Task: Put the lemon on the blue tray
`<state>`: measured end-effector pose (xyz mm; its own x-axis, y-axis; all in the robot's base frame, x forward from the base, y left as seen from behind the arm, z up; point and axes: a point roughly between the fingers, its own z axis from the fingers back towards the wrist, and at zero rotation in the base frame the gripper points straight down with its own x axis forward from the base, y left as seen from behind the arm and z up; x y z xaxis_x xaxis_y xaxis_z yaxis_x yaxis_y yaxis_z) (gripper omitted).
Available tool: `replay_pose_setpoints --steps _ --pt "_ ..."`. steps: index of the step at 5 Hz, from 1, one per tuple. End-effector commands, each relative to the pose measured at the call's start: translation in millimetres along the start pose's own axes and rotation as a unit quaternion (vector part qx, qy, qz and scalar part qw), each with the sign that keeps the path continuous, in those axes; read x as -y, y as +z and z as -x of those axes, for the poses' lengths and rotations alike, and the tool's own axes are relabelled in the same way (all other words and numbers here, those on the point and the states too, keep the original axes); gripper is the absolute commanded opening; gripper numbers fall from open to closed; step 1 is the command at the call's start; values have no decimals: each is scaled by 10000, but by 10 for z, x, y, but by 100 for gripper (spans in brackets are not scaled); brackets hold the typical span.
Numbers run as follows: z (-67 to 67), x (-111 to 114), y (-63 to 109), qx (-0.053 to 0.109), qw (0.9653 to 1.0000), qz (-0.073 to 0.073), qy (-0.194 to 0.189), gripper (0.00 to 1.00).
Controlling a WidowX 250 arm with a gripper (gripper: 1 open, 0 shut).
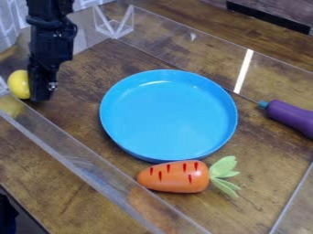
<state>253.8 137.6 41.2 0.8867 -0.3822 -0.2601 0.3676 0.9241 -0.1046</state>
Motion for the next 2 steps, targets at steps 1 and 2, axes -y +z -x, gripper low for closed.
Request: replay_pose_setpoints --steps 1,2 --pt "-8 -35 354 340 9988 -327 101 0" --pt "-12 -12 415 332 9989 -293 130 0"
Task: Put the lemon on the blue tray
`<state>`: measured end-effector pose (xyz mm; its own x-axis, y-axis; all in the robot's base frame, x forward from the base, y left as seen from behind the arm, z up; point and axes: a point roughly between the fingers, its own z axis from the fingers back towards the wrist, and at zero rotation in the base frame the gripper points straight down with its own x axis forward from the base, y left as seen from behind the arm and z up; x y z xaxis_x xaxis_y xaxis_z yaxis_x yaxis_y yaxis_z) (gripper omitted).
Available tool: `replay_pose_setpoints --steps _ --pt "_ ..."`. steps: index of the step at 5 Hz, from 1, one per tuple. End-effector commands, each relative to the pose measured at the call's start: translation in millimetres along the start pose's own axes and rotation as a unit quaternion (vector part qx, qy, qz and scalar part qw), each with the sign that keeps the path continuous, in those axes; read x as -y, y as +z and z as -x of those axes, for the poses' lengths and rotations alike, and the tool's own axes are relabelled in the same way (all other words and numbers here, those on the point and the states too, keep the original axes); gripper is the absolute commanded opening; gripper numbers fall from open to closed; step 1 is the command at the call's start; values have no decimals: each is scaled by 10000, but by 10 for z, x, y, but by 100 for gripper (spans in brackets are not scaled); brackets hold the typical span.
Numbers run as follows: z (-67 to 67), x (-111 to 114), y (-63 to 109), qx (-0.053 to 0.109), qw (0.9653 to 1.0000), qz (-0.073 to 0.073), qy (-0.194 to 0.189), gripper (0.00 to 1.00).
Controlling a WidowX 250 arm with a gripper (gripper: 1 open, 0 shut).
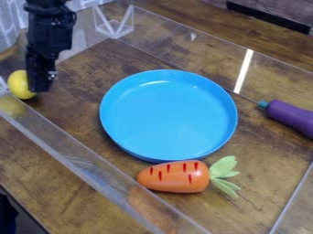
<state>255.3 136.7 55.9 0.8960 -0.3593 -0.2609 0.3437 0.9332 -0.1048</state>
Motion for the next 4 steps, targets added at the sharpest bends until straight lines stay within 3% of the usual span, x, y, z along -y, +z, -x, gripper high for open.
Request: replay_pose_setpoints --steps 1,2,3,4 --pt "-33 49 387 339 9988 -366 -7 0" --pt "-17 132 596 389 9983 -438 21 0" --pt "-4 99 663 455 9979 -433 124 0" --pt "6 26 580 475 9979 -423 115 100"
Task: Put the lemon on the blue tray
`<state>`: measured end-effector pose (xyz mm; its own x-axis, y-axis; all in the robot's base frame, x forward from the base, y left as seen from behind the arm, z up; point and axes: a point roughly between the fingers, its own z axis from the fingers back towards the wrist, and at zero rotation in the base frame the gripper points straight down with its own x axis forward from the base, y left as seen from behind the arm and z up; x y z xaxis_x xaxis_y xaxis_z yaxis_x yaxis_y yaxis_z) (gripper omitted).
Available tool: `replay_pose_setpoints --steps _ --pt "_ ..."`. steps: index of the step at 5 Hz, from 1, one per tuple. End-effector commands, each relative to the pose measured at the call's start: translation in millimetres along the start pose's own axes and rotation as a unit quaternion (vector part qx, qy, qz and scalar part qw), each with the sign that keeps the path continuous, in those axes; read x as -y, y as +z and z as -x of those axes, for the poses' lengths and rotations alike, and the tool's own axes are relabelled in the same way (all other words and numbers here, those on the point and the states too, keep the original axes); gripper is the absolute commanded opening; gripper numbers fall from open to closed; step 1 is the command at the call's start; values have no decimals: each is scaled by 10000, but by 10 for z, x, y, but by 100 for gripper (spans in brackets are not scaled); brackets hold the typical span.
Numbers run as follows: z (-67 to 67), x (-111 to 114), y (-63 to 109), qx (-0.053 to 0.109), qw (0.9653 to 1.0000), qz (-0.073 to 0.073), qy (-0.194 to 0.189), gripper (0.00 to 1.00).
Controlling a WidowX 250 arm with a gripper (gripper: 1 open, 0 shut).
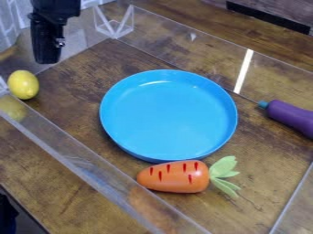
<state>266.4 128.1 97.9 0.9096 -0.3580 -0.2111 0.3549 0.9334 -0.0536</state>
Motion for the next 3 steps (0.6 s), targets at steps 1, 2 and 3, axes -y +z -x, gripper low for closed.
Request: replay_pose_setpoints --steps 1,2,3 --pt "26 -129 72 225 9996 -156 76 100" --pt "55 -221 0 225 9996 -181 30 100" --pt "93 -326 -76 235 9995 -211 32 100"
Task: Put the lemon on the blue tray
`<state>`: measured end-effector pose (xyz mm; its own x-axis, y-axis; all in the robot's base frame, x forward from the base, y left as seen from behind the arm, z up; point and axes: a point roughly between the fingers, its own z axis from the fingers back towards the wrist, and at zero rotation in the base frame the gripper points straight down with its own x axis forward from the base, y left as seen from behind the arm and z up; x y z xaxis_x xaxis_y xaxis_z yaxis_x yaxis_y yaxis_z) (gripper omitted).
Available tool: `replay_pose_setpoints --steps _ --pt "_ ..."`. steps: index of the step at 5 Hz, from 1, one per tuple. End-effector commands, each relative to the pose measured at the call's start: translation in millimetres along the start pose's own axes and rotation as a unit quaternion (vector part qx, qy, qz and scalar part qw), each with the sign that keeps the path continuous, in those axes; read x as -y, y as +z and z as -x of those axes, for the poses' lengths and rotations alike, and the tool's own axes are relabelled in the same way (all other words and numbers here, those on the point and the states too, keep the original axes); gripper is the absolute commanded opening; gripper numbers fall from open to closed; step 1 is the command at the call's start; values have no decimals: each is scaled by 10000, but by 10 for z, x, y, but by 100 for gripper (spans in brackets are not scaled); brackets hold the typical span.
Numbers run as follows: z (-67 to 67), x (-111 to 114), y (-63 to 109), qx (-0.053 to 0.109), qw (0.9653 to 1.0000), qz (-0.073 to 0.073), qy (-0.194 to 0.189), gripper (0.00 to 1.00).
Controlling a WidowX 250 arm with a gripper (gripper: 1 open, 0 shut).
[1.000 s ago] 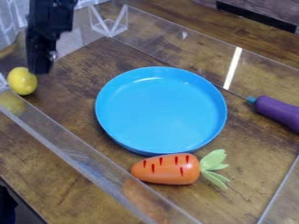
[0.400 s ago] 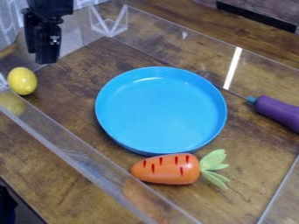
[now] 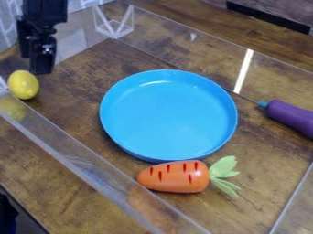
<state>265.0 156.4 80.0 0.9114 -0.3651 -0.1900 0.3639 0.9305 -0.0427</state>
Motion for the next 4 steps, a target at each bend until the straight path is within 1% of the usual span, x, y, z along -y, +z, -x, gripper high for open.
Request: replay_pose_setpoints --steps 1,2,4 --pt "70 -186 39 147 9997 -192 63 100" --pt "72 -267 -37 168 9996 -215 21 100" --pt "61 -365 -178 206 9996 -187 -26 100"
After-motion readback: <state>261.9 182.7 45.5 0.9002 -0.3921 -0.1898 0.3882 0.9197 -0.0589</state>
